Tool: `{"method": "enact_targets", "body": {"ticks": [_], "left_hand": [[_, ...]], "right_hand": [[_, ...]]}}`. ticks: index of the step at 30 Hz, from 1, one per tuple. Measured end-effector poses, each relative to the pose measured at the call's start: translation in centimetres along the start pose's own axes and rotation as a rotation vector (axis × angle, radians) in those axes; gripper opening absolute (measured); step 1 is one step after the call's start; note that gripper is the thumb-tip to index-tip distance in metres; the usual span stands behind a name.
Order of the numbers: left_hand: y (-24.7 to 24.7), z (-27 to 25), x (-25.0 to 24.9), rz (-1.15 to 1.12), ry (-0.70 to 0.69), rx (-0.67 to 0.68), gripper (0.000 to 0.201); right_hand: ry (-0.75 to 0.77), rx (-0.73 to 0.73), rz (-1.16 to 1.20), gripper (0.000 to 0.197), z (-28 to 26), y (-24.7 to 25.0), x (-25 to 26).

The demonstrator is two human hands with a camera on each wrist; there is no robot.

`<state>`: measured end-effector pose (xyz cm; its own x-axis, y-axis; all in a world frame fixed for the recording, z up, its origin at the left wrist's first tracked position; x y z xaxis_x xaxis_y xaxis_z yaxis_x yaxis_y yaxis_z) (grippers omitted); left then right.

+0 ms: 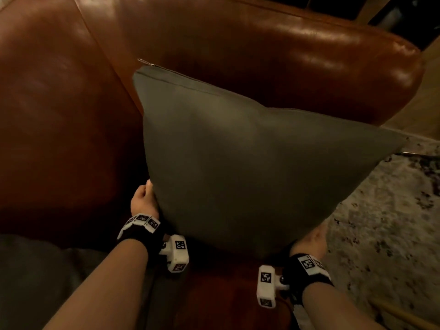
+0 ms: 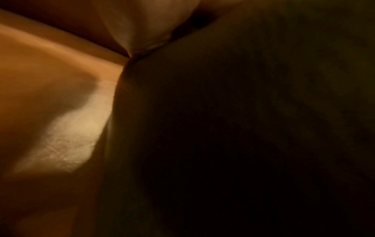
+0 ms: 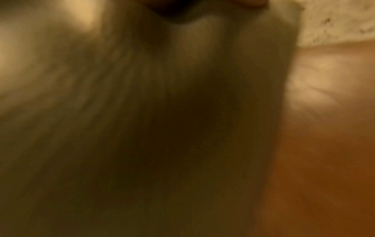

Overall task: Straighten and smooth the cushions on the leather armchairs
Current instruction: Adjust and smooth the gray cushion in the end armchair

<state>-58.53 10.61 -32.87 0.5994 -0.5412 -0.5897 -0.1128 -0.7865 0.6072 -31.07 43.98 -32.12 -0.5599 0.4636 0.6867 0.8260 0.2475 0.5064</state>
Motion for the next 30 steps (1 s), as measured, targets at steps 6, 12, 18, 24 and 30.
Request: {"method": "enact_targets", "body": {"ticks": [6,12,18,24,30], "left_hand": [[1.0,0.1,-1.0,0.155,0.032,-0.033,0.028],[8.6,-5.4,-14.7,-0.014,-0.532,-0.365,0.031],[1.6,-18.9,-29.5,0.555,-1.389,0.006,0.037],[-5.6,-14.7,-29.6,1.239,-1.302,0.269,0.04],[-5.0,-13.6,-30.5,1.173,-1.257,0.328,0.028]], "right_hand": [[0.066,0.001,-0.01,0.034,2.1,0.7,1.2],[0.948,0.043,0.115,0.017,-4.8,7.7,18.3],[1.391,0.396,-0.582,0.042,-11.9,-1.6,29.0],[1.115,0.448,-0.764,0.029,-9.1,-6.1,29.2],[1.209,0.504,-0.838,0.045,-8.9,-5.6,29.3]]}}
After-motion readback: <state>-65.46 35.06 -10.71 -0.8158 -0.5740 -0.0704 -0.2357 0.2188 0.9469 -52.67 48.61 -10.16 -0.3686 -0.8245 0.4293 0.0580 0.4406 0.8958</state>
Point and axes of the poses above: each hand's wrist, its own z-axis towards the middle knuckle, its own y-axis out of the back of the hand, x = y × z, the point moved 7 cm from there along z, towards the middle knuckle, and after that the axes turned 10 degrees about z, right-handed, at the moved point
